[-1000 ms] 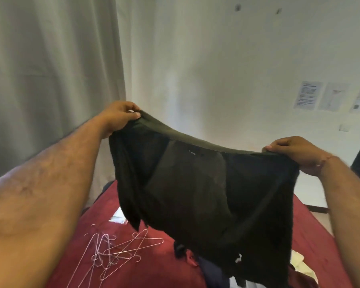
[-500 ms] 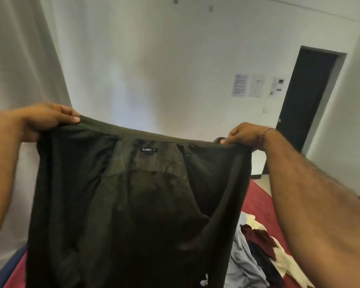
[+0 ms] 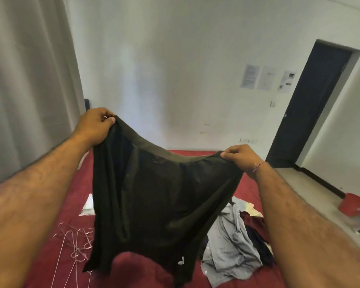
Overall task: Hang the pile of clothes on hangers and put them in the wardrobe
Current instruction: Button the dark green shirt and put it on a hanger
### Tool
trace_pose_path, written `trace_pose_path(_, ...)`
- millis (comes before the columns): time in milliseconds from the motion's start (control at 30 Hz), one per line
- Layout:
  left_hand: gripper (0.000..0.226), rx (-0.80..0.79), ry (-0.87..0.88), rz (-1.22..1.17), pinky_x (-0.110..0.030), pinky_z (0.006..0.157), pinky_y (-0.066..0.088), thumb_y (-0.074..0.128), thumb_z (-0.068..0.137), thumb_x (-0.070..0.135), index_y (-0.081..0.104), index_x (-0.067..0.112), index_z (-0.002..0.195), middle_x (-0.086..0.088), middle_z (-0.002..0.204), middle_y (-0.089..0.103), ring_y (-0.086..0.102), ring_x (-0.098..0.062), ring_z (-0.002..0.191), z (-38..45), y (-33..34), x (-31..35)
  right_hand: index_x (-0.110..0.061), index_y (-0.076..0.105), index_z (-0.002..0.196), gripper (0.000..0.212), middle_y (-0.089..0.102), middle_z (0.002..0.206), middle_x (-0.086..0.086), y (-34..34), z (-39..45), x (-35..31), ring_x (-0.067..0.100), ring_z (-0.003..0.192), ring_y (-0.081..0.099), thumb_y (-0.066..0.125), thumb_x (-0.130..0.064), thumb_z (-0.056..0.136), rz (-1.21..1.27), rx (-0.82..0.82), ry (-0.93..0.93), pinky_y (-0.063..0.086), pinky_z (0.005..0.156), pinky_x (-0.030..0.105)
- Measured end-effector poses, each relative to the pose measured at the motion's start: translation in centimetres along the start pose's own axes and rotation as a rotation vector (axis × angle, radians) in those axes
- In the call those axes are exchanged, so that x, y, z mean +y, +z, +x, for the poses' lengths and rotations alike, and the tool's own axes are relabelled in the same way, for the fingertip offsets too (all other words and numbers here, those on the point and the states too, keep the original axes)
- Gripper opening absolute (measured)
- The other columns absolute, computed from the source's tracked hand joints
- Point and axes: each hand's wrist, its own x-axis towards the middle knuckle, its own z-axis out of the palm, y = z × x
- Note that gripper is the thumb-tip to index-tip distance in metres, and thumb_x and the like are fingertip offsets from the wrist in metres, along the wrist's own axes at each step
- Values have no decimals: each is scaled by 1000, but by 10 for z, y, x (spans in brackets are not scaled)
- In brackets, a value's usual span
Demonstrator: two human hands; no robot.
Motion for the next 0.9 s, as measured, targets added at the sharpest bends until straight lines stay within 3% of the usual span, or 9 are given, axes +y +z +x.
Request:
trace_pose_path(100,14,4,-28,-3,-46,99,53,61,103,22,73,20,110,-3,104,70,65,-27,103,-23,-19,34,-4,80,95,13,78,94,16,-19,-26,-18,28,92,74,76,-16,92,156,-78,-41,61,85,39)
trace_pose_path(233,10,24,-75,-9,-45,98,54,65,98,22,75,23,98,-1,99,69,64,-27,103,-51,-49,84,2,72,98,15,72,89,15,-58,-65,-42,24,81,71,72,-12,94,340,-396,-71,60,71,31)
trace_pose_path(367,11,-35,-162,-199,-42,96,56,67,98,17,78,15,99,-12,103,72,67,-26,99,-77,-83,137,-3,68,94,12,66,92,16,-96,-93,-58,27,84,67,71,-14,91,500,-520,-150,59,79,36)
trace_pose_path(533,13,0,-189,-287,-33,77,56,66,99,16,78,13,102,-10,98,72,68,-24,92,-82,-115,160,-7,74,94,10,72,93,13,-118,-104,-71,26,88,71,67,-14,93,534,-428,-189,60,85,38)
trace_pose_path(633,14,2,-223,-280,-39,87,59,67,98,13,77,9,107,-14,102,73,69,-29,97,-72,-114,147,-2,74,100,17,72,95,15,-119,-101,-71,29,91,69,72,-15,90,480,-341,-143,61,86,37)
trace_pose_path(700,16,12,-256,-217,-44,98,56,68,97,14,77,7,108,-18,109,72,68,-34,104,-62,-102,125,2,74,105,24,73,96,15,-110,-94,-62,29,92,68,76,-16,89,289,-236,-76,58,88,39)
trace_pose_path(800,17,13,-287,-117,-40,98,53,66,97,12,77,4,109,-18,111,71,65,-32,103,-56,-56,67,-5,81,94,19,77,95,10,-74,-78,-25,24,92,71,81,-23,88,-124,-86,32,59,88,38)
trace_pose_path(900,18,-67,-358,-59,-43,101,52,65,99,11,76,4,112,-16,111,69,62,-33,105,-76,18,-12,-8,81,87,19,76,94,10,-12,-69,44,25,91,69,82,-27,86,-377,-28,139,58,92,42)
